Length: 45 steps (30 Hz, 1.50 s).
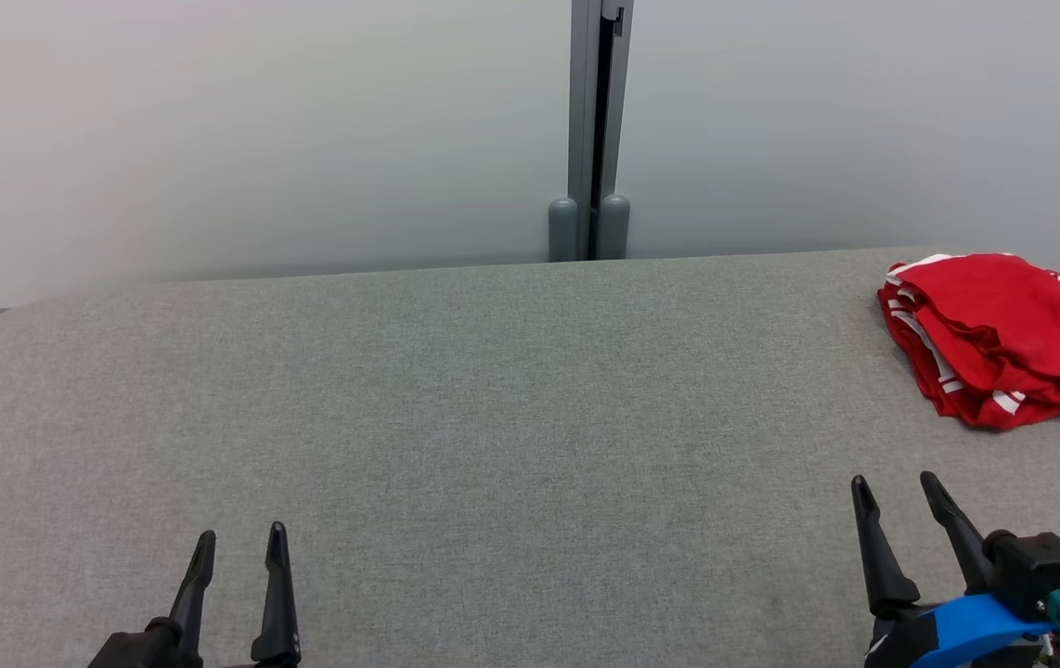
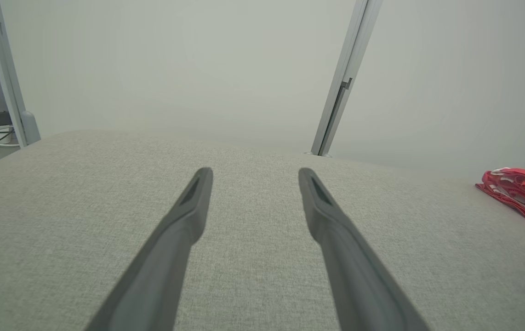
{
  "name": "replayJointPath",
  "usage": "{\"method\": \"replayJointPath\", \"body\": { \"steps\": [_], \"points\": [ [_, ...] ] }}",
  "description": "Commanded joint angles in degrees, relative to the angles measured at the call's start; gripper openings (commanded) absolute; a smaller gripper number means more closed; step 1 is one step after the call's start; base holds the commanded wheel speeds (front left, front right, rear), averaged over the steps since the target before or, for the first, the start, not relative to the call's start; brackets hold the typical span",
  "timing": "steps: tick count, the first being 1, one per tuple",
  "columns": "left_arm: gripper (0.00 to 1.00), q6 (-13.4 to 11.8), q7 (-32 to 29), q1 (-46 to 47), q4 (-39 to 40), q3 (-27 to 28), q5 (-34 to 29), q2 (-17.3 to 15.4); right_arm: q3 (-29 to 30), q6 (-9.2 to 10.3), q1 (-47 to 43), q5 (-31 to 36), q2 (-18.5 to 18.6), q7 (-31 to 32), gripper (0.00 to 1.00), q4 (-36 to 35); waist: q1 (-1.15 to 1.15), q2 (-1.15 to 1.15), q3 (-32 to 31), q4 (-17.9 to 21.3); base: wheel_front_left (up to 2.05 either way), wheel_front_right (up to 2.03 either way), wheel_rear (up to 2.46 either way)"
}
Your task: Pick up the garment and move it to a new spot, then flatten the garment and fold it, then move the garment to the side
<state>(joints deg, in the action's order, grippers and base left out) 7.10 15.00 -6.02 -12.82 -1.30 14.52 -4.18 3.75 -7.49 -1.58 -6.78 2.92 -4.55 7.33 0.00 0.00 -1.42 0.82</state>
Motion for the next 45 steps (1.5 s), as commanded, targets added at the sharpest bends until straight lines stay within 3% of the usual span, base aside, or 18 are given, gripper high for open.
{"method": "replayJointPath", "body": {
  "steps": [1,6,7,16,45],
  "points": [
    [1.0,0.3,0.2,-0.1,-0.1,0.1,-0.4,0.1,-0.1,-0.01,0.7,-0.5,0.0,-0.3,1.0,0.2,0.0,0.0,0.0,0.1,0.0,0.0,0.0],
    [1.0,0.3,0.2,-0.1,-0.4,0.2,-0.5,0.2,-0.2,-0.01,0.9,-0.3,0.0,-0.5,1.0,0.4,0.0,0.0,0.0,0.4,0.0,0.0,0.0],
    [0.0,0.0,0.0,0.0,-0.4,0.2,0.0,0.2,-0.1,0.0,0.3,0.0,0.0,-0.3,0.0,0.5,0.0,0.0,0.0,0.4,0.0,0.0,0.0],
    [0.0,0.0,-0.5,-2.4,-4.5,0.2,0.7,1.0,0.0,0.0,-2.0,-0.5,-0.4,0.4,0.0,5.3,0.0,0.0,0.0,0.4,0.0,0.0,0.0],
    [0.0,0.2,-7.8,2.9,-3.3,2.9,27.3,1.1,1.0,0.0,1.6,-29.9,-0.3,4.0,0.0,5.6,0.0,0.0,0.3,0.1,0.0,0.0,0.0]
  ]
}}
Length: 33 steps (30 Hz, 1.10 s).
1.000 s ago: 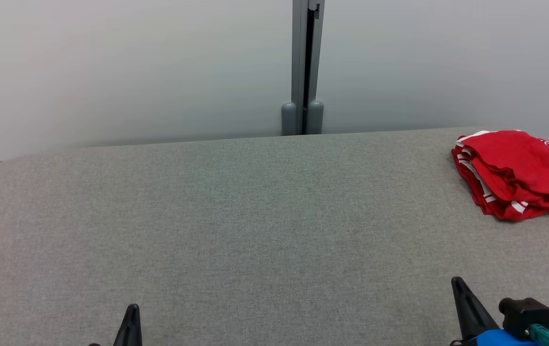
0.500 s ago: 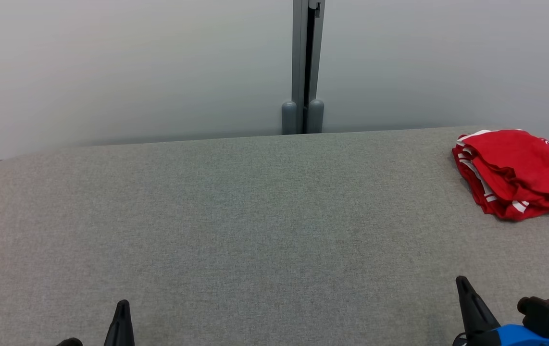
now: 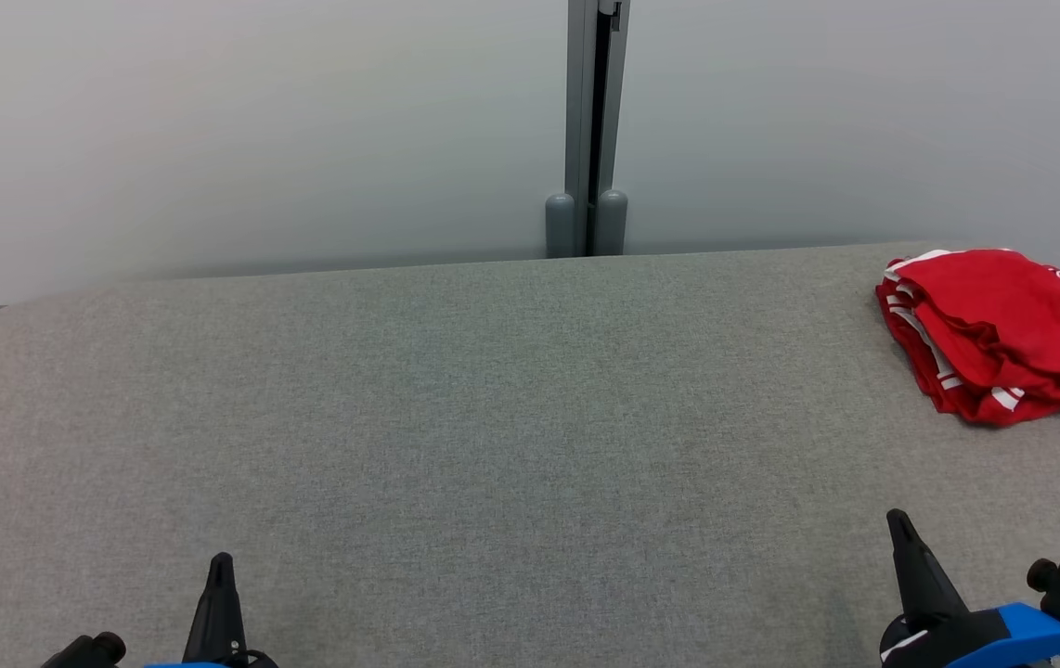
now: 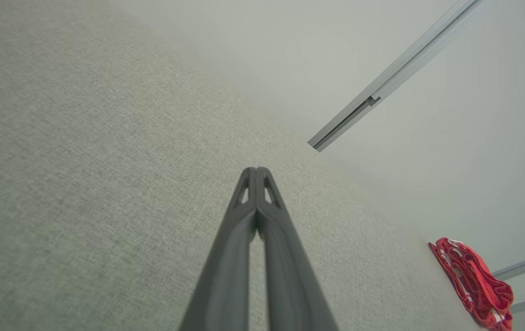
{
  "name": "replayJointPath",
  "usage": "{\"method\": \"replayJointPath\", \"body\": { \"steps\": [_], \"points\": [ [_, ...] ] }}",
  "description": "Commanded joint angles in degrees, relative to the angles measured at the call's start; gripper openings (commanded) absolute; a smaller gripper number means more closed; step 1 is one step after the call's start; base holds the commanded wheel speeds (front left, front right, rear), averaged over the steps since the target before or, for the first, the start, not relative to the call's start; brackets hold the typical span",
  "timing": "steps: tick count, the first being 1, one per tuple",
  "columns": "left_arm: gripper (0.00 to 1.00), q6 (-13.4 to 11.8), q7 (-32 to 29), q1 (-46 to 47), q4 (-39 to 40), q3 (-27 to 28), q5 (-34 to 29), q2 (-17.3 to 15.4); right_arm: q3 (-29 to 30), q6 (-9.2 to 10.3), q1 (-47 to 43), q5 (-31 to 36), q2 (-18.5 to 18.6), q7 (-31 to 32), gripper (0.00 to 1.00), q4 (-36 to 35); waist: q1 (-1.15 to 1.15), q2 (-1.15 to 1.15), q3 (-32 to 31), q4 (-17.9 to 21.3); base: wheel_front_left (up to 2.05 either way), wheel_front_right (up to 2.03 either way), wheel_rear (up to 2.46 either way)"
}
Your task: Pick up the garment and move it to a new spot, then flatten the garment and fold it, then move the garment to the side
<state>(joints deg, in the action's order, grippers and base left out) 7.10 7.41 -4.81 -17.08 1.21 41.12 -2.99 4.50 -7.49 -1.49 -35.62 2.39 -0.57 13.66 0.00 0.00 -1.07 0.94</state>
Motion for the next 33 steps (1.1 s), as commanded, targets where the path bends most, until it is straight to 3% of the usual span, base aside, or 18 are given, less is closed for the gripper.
{"method": "replayJointPath", "body": {
  "steps": [1,33],
  "points": [
    [0.0,0.2,-0.4,1.8,1.0,0.5,1.5,-0.1,0.3,0.0,1.6,-1.9,0.3,0.2,0.0,-0.7,0.0,0.0,0.0,0.0,0.0,0.0,0.0],
    [0.0,0.3,-6.5,6.2,2.0,2.8,23.8,0.0,1.1,-0.01,4.5,-26.5,0.5,3.3,0.0,-0.3,0.0,0.0,0.4,-0.3,0.0,0.0,0.0]
  ]
}}
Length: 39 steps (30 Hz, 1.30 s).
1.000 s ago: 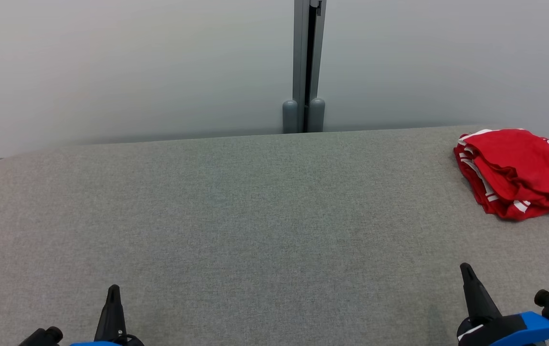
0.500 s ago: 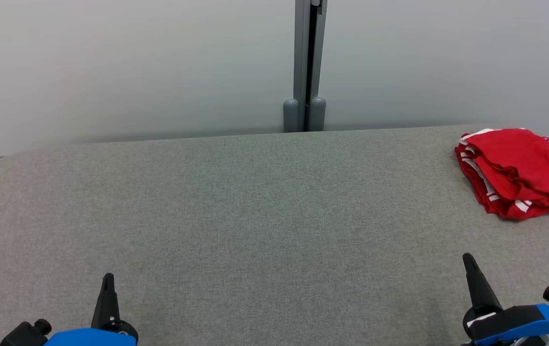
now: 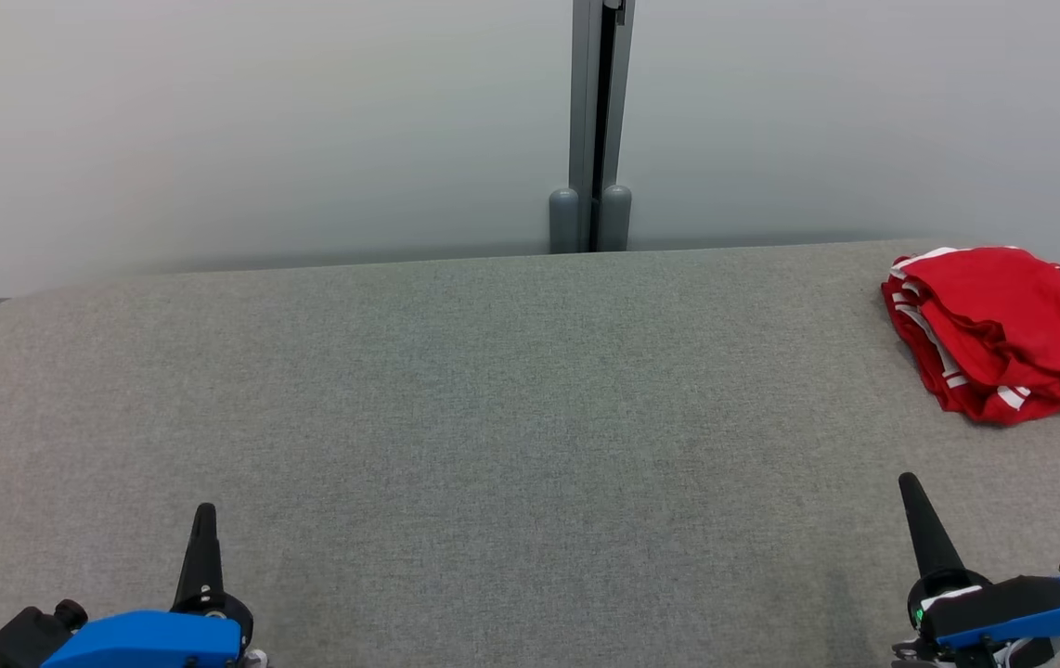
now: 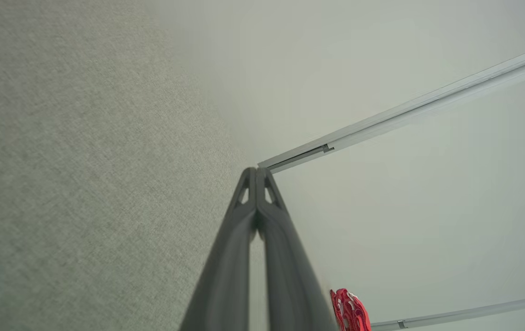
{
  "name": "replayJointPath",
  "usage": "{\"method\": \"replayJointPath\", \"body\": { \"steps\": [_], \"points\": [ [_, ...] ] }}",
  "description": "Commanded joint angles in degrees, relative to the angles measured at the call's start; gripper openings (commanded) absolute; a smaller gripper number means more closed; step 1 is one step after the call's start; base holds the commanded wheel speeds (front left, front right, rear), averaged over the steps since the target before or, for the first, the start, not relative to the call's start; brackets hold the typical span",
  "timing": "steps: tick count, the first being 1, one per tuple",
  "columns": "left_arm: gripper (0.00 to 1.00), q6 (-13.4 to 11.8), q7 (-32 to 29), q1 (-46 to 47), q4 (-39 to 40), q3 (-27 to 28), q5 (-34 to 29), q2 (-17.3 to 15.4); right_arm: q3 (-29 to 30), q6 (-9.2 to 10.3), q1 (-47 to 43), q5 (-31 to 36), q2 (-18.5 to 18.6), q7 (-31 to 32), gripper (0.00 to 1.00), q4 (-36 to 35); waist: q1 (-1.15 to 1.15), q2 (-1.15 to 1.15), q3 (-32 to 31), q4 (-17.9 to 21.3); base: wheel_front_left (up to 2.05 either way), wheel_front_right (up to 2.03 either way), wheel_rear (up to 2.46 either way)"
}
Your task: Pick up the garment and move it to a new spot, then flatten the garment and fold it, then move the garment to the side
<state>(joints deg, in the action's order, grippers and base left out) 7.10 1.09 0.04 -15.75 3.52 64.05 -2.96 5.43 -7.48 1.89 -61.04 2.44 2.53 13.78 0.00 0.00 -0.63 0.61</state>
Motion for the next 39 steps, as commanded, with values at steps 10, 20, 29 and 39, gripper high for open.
{"method": "replayJointPath", "body": {
  "steps": [10,20,29,39],
  "points": [
    [0.0,0.4,-1.7,2.4,0.9,1.0,6.3,0.0,0.3,-0.02,1.9,-7.1,0.5,0.9,0.0,-0.3,0.0,0.0,0.1,-0.1,0.0,0.0,0.0],
    [0.0,0.5,-3.1,3.4,1.1,1.5,11.3,0.0,0.5,-0.02,2.6,-12.6,0.5,1.7,0.0,-0.2,0.0,0.0,0.3,-0.2,0.0,0.0,0.0],
    [0.0,0.5,-4.2,4.3,1.3,2.0,15.4,0.0,0.7,-0.02,3.1,-17.2,0.5,2.3,0.0,0.0,0.0,0.0,0.4,-0.3,0.0,0.0,0.0],
    [0.0,0.6,-5.5,5.0,1.5,2.4,19.7,0.1,0.9,-0.02,3.7,-21.9,0.6,2.9,0.0,0.1,0.0,0.0,0.5,-0.4,0.0,0.0,0.0]
  ]
}}
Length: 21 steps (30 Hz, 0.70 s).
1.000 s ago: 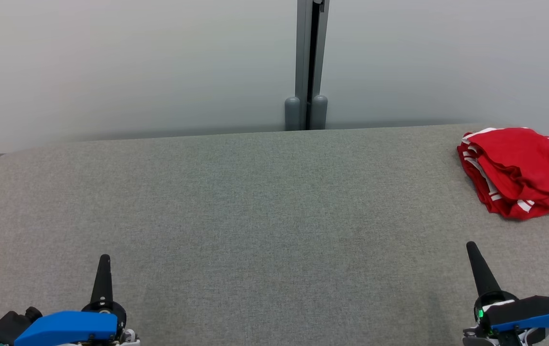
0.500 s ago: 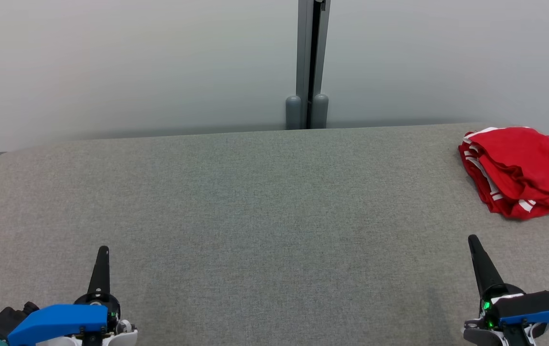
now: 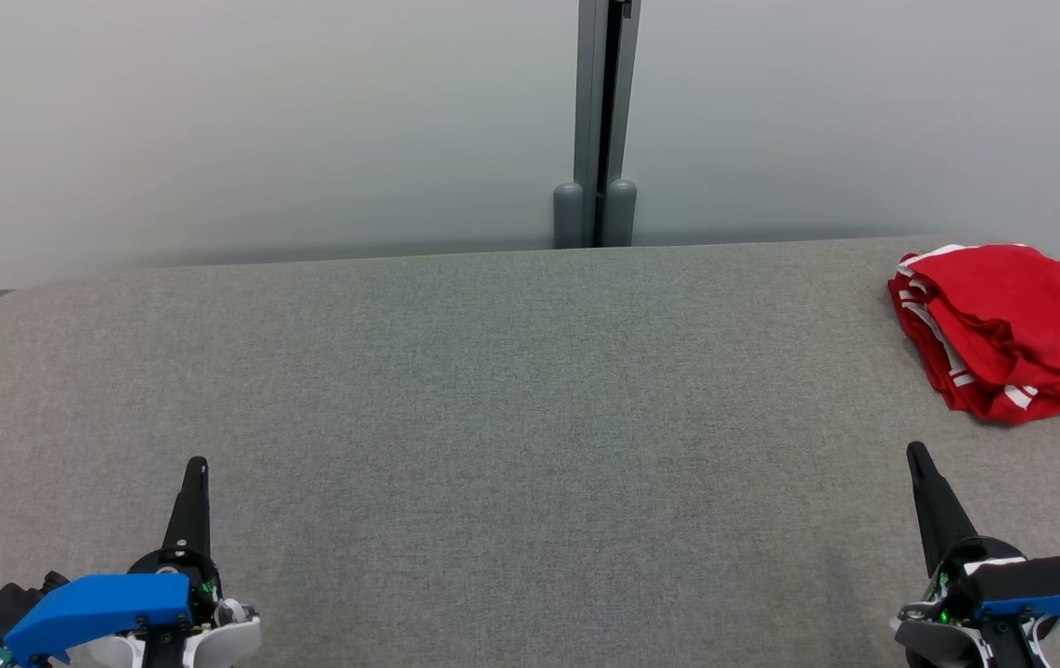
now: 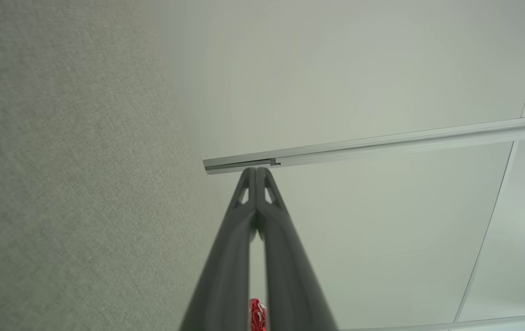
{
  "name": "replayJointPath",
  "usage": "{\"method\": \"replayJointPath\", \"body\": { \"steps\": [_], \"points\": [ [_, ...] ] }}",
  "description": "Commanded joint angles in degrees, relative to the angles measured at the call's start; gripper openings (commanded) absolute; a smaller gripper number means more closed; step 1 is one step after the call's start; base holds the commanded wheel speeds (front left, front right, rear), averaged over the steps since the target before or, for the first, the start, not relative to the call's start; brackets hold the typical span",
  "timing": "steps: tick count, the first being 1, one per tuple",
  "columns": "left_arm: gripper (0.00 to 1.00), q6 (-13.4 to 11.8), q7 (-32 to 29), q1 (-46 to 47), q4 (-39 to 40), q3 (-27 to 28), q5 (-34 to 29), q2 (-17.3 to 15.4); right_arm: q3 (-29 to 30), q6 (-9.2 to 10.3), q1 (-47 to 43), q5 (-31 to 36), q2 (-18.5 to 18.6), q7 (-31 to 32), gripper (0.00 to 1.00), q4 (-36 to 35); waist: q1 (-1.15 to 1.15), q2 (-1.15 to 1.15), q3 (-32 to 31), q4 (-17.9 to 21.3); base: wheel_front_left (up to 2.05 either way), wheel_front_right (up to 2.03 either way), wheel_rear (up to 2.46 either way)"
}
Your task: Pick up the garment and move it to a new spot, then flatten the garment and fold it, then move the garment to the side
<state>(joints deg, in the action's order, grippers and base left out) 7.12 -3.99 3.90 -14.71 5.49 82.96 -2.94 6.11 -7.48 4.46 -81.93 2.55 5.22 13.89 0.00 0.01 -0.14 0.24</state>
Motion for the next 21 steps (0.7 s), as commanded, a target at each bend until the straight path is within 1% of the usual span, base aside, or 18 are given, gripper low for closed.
{"method": "replayJointPath", "body": {
  "steps": [1,21],
  "points": [
    [0.0,0.5,-0.6,1.2,0.5,0.5,1.2,0.0,0.2,-0.02,1.1,-1.5,0.5,0.3,0.0,0.0,0.0,-0.01,0.0,0.0,0.0,0.0,0.0],
    [0.0,0.6,-2.4,2.5,0.8,1.1,8.4,0.1,0.5,-0.02,2.0,-9.4,0.5,1.2,0.0,0.2,0.0,-0.01,0.3,-0.2,0.0,0.0,0.0]
  ]
}}
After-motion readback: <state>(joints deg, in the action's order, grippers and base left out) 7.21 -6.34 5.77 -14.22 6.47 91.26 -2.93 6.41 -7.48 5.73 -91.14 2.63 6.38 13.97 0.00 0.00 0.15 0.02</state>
